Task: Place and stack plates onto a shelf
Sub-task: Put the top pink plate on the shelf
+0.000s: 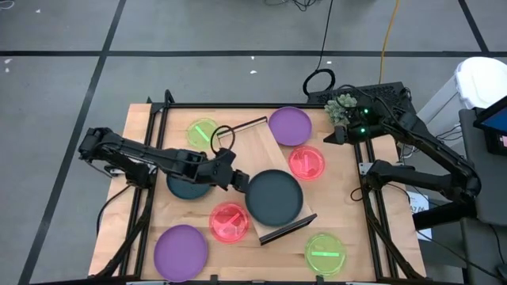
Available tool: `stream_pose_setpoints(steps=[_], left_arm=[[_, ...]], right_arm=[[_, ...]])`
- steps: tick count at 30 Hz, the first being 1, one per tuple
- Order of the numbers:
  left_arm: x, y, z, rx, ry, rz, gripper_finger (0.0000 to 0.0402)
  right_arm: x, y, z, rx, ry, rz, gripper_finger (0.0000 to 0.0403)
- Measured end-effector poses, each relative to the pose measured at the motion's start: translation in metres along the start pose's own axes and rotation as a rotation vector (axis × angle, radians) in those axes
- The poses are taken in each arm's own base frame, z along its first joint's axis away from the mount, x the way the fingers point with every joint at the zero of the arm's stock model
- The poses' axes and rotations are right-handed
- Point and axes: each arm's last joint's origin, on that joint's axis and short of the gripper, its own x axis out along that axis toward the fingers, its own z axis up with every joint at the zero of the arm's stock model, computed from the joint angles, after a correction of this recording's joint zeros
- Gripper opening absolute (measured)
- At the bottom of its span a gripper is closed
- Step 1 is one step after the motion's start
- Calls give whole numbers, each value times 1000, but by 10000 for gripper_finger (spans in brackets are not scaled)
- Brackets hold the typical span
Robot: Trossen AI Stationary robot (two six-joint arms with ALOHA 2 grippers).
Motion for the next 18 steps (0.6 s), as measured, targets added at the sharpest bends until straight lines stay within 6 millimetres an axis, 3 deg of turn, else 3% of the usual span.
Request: stream_pose_setpoints(steps=[8, 18], left_arm=[[-27, 2, -1, 99, 13, -18, 122], [-59, 9, -11, 252, 51, -6, 122]], right_arm=[[-7, 1, -10, 134, -66, -39, 281], [0, 15, -21, 228, -31, -13, 281]])
